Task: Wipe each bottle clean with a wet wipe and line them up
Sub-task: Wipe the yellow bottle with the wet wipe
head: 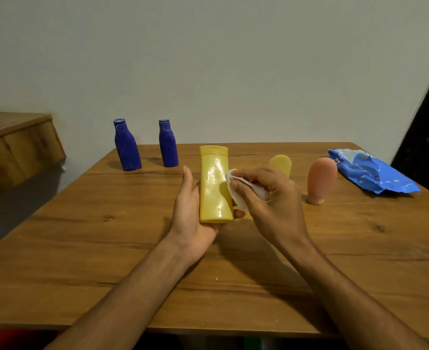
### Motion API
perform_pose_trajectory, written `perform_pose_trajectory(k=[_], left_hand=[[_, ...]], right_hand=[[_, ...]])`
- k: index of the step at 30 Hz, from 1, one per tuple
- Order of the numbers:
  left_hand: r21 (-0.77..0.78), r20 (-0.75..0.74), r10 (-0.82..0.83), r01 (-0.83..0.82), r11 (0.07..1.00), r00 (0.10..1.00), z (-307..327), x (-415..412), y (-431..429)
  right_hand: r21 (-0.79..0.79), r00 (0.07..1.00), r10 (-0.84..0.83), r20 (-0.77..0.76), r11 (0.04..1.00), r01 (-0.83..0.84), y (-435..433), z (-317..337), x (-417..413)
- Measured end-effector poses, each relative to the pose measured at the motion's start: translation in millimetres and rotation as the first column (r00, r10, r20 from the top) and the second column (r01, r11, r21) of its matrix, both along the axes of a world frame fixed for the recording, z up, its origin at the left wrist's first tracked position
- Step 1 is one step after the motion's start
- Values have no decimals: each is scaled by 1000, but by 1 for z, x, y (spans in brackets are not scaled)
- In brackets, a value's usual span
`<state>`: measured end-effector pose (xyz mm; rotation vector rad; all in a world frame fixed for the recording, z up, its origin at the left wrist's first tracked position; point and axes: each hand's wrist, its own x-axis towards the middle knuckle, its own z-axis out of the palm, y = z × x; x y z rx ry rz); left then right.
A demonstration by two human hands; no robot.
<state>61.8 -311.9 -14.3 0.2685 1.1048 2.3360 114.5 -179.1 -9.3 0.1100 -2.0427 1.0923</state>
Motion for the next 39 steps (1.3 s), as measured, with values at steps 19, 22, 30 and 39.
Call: perform_pose_trajectory(k=[19,22,30,39], left_hand=[[-5,70,70,-69,998,995,-1,3,6],[9,76,76,-77,997,994,-1,3,7],[25,130,26,-30,999,991,0,2,3],[-16,57,-2,3,1000,998,-2,6,6]], right_hand=[[213,968,180,173,953,-215,-6,2,4],[165,978,171,117,968,-189,-6,0,2],[257,970,225,95,936,-242,-7,-3,0],[216,990,138,-19,968,-131,-7,-4,-3]])
